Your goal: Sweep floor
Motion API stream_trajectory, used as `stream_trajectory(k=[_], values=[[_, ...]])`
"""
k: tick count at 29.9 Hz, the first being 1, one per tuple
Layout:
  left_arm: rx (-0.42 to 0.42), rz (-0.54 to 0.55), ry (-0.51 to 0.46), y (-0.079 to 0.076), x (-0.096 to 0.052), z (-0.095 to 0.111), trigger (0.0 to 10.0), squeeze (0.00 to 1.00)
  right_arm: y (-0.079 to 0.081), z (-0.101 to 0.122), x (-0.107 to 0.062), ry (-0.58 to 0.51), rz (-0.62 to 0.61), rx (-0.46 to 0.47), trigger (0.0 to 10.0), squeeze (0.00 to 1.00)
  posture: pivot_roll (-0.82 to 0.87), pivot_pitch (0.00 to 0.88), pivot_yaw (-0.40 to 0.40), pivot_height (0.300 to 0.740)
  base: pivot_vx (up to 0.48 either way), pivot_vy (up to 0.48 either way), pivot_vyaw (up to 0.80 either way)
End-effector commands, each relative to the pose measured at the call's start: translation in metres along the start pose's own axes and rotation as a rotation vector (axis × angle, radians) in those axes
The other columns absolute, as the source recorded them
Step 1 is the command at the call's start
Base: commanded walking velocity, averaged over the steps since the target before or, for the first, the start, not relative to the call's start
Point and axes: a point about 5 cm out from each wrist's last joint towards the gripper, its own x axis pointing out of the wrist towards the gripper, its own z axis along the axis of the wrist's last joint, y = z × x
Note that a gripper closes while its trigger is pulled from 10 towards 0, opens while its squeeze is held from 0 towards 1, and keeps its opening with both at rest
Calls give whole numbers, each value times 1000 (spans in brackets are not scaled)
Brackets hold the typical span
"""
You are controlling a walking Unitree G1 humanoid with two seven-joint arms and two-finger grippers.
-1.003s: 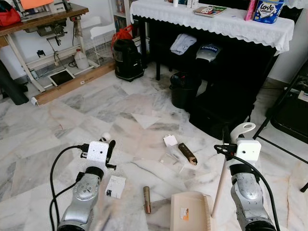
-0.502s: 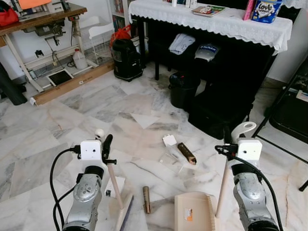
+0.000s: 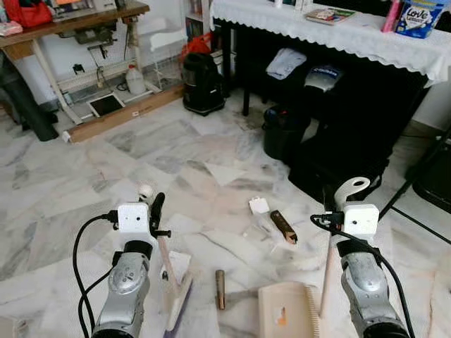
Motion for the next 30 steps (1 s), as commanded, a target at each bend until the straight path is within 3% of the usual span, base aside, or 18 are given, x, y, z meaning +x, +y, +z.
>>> stream_trajectory(k=[1,10,30], values=[[3,9,-42,2,3,7,10000,0,-2,7,5,-38,-3,3,10000,0,-29,0,5,740,0,0,0],[8,12,-47,3,4,8,10000,0,-1,7,5,-33,4,1,10000,0,-25,0,4,740,0,0,0],[14,5,-48,2,5,8,10000,0,-1,6,4,-25,-2,-8,10000,0,-28,0,8,740,258,0,0]])
